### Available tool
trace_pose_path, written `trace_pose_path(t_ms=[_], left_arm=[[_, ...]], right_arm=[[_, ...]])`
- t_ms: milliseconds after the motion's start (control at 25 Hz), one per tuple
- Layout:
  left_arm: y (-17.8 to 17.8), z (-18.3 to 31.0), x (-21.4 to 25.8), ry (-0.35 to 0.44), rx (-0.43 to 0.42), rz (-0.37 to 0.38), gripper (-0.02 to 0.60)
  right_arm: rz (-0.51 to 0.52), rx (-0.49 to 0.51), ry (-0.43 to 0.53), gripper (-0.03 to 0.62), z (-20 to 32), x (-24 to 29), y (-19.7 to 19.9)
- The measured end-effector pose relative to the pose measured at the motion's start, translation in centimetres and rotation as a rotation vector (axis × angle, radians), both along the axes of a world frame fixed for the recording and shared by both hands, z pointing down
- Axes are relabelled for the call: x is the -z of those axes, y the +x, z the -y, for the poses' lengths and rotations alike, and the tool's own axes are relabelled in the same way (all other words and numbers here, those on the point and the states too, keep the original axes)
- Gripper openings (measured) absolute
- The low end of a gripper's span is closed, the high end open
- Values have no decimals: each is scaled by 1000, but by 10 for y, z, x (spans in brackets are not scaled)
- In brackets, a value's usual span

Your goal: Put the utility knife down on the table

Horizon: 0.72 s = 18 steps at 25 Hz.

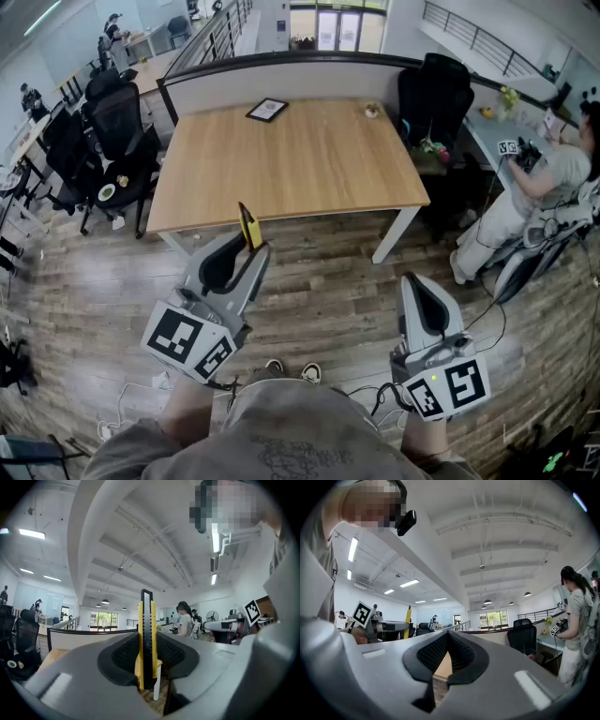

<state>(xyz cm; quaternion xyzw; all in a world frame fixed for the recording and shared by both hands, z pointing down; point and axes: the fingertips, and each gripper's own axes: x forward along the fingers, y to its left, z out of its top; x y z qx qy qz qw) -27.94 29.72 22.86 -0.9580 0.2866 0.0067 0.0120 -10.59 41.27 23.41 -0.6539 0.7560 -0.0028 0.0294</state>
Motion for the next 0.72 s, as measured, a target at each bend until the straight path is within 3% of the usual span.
trace_pose_path(t_ms=[720], left_arm=[[14,6,-10,-5,-2,25,110]], right_arm=[[-31,25,-20,9,6,-10,7]])
